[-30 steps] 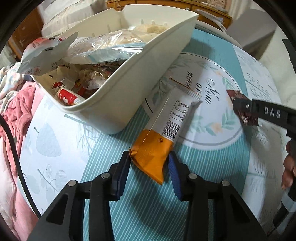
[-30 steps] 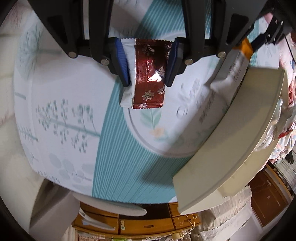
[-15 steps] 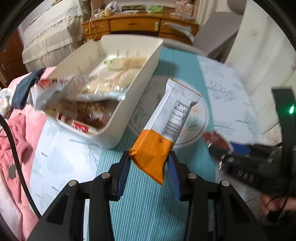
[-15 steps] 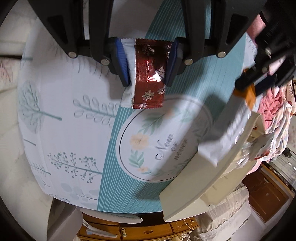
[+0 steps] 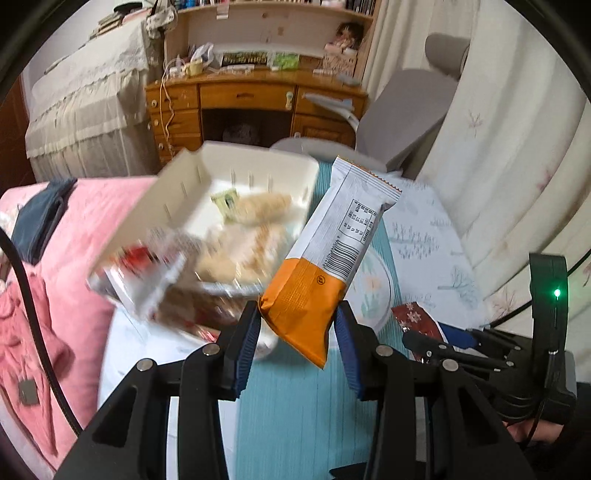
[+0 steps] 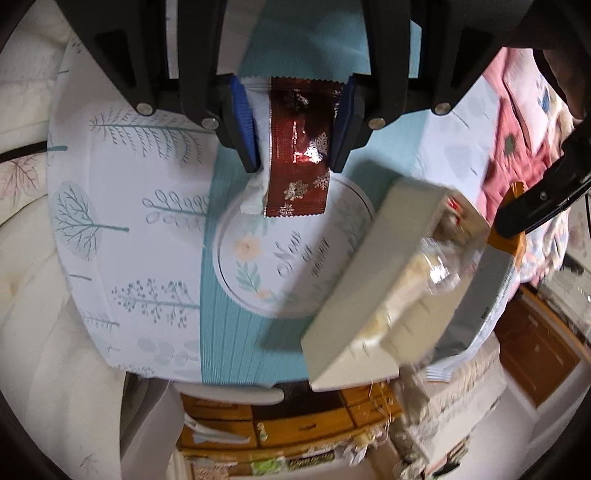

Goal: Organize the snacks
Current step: 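Carry both snacks over the white tray and open both tools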

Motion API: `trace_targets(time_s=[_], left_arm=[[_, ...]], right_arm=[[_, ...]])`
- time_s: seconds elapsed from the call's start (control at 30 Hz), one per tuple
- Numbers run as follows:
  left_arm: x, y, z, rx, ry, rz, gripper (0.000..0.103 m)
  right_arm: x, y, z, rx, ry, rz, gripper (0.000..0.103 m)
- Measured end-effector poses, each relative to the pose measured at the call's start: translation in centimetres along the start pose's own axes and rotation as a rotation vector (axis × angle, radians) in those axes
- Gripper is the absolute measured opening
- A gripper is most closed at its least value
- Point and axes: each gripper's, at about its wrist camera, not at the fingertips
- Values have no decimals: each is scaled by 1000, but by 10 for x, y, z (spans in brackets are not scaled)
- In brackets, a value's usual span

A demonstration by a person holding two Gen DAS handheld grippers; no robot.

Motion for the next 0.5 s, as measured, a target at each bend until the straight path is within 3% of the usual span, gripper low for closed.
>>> trace_targets(time_s=[0.27,0.5], left_arm=[[38,25,61,-76,-30,-45,39],[78,22,99,-74,-22,-68,40]], right_arm=[[43,21,36,-140,-19,-31,39],[93,22,68,-233,37,-28,39]])
Point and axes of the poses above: each gripper's, at about its wrist camera, not at the fingertips, and y roughly against the way its jaws point, x to its left, z to its top, and after that the axes turned 12 degrees about y, right-handed
